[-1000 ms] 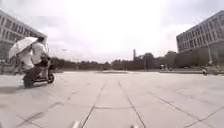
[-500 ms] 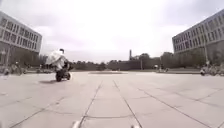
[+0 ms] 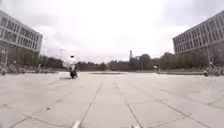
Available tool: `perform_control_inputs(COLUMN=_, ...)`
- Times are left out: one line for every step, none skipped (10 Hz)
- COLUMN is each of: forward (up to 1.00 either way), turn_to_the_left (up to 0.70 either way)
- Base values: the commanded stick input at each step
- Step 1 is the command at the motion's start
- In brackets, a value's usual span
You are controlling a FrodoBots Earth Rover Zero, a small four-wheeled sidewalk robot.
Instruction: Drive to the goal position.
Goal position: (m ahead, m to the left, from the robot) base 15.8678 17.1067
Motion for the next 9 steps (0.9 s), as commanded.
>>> perform_control_inputs(forward=0.70, turn_to_the_left=0.00)
perform_control_inputs(forward=0.70, turn_to_the_left=0.00)
perform_control_inputs(forward=0.70, turn_to_the_left=0.00)
perform_control_inputs(forward=0.70, turn_to_the_left=0.00)
perform_control_inputs(forward=0.70, turn_to_the_left=0.00)
perform_control_inputs(forward=0.70, turn_to_the_left=0.00)
perform_control_inputs(forward=0.70, turn_to_the_left=0.00)
perform_control_inputs(forward=0.70, turn_to_the_left=0.00)
perform_control_inputs(forward=0.70, turn_to_the_left=0.00)
